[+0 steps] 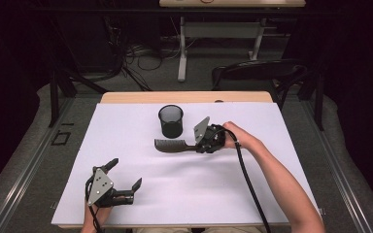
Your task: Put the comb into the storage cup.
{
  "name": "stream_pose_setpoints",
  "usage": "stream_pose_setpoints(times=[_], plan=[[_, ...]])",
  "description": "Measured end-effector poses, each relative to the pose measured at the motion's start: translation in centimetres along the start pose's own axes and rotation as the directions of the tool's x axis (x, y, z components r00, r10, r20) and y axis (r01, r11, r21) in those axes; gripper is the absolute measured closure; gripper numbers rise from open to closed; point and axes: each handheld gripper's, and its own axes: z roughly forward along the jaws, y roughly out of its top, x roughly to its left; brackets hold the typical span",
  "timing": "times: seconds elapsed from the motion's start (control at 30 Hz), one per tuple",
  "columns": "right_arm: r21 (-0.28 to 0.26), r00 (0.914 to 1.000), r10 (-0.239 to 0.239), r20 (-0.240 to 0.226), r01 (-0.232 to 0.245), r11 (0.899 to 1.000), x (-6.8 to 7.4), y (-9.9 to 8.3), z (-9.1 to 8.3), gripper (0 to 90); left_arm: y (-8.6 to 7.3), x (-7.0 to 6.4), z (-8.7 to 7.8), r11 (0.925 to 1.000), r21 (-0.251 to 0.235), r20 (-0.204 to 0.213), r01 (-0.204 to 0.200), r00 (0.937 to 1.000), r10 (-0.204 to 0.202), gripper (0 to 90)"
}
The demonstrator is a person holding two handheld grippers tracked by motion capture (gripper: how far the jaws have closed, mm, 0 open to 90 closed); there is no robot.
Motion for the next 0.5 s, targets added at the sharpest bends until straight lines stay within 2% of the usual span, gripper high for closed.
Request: stream_pose_setpoints(times=[0.1, 0.2, 0.37, 0.5], plan=[[-0.017, 1.0, 0.001, 0.007, -0.001, 1.0, 0.0, -0.2, -0.2, 73.1, 0.0, 0.0, 0.0, 1.0, 0.002, 0.001, -0.001, 1.0, 0.001, 0.3], [-0.046, 0.9996, 0.025, 0.011, -0.025, 0.999, 0.3, -0.7, -0.4, 73.1, 0.0, 0.0, 0.0, 1.0, 0.0, 0.001, 0.0, 1.0, 0.0, 0.3], [-0.111, 0.9978, 0.06, 0.029, -0.057, 0.992, 0.8, -1.1, -1.0, 73.1, 0.0, 0.0, 0.0, 1.0, 0.002, 0.0, -0.003, 1.0, 0.003, 0.3], [-0.133, 0.9964, 0.078, 0.032, -0.073, 0.988, 1.2, -1.3, -1.2, 73.1, 0.0, 0.0, 0.0, 1.0, 0.0, 0.0, 0.0, 1.0, 0.0, 0.3]])
